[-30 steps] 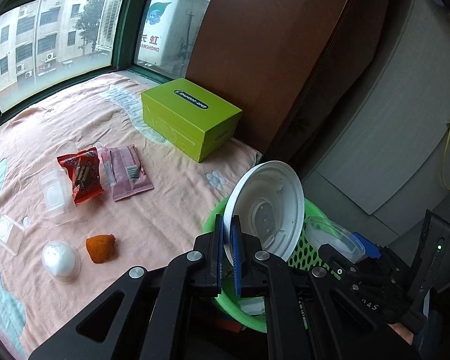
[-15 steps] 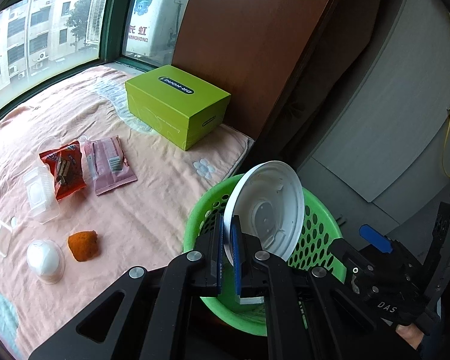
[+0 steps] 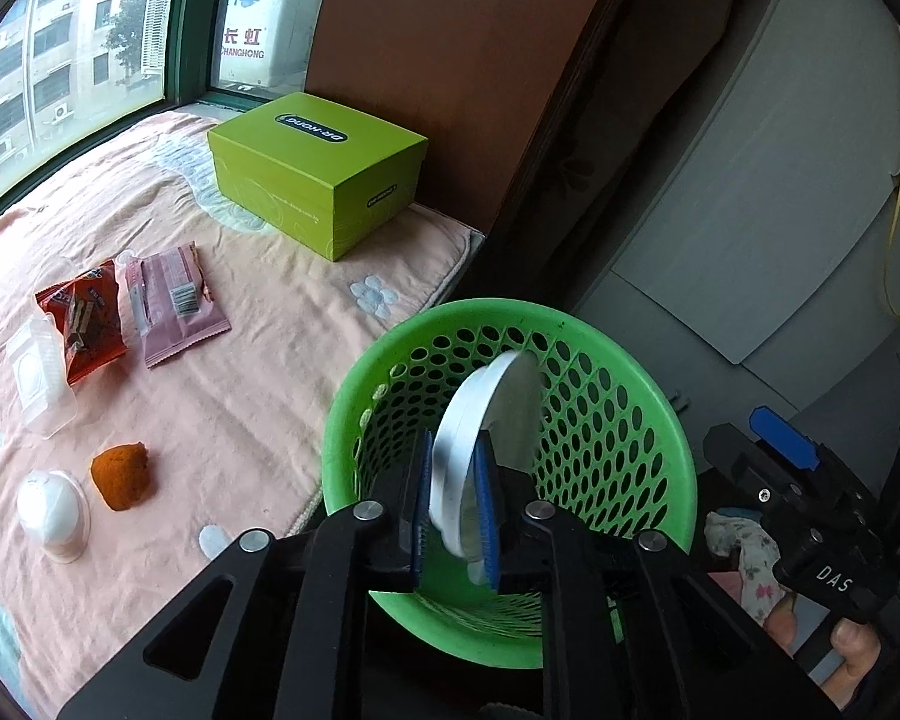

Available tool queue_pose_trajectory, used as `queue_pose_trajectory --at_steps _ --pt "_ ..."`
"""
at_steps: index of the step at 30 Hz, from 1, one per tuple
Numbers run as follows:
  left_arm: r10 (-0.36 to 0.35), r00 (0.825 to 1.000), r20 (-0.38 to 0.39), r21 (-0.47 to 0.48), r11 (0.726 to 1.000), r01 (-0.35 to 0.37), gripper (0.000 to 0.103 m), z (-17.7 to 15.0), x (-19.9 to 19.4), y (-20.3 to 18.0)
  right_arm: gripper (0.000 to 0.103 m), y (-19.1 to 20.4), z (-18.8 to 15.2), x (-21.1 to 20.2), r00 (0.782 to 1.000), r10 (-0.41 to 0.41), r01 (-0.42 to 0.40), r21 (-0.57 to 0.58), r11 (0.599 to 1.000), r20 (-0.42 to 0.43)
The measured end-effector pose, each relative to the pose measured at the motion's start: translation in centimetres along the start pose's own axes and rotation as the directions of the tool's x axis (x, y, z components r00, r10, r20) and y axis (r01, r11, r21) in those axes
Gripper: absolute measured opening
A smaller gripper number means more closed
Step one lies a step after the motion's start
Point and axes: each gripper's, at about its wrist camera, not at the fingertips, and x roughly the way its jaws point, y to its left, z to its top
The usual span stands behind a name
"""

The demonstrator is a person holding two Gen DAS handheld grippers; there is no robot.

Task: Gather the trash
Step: 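Release the clear bowl and white lid into the green wastebasket with both grippers, then move both tools back over the blanket toward the remaining items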

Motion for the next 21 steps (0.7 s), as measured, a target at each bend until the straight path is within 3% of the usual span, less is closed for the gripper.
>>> queue_pose_trajectory --at_steps 2,4,12,21 --pt "-0.014 1.0 -0.005 -0.003 1.0 0.014 0.02 -0.2 0.2 0.0 0.096 0.1 0.0 0.0 1.0 0.006 -0.006 0.001 1.0 -0.002" --pt "-0.006 1.0 -0.005 -0.007 1.0 0.006 0.037 -0.4 0.2 0.1 0.096 0.3 0.0 0.1 1.0 0.011 -0.011 -0.004 1.0 -0.004" --pt "0.064 0.997 0.031 -0.048 0.997 -0.063 0.045 -0.9 -2.0 2.9 0.096 2.6 0.1 0.8 0.998 0.061 -0.062 -0.049 0.997 -0.022" --pt "0.2 0.979 0.048 -0.154 0.97 -0.19 0.048 -2.5 -4.7 9.0 0.096 6.7 0.3 2.2 0.988 0.141 -0.147 -0.108 0.983 -0.058"
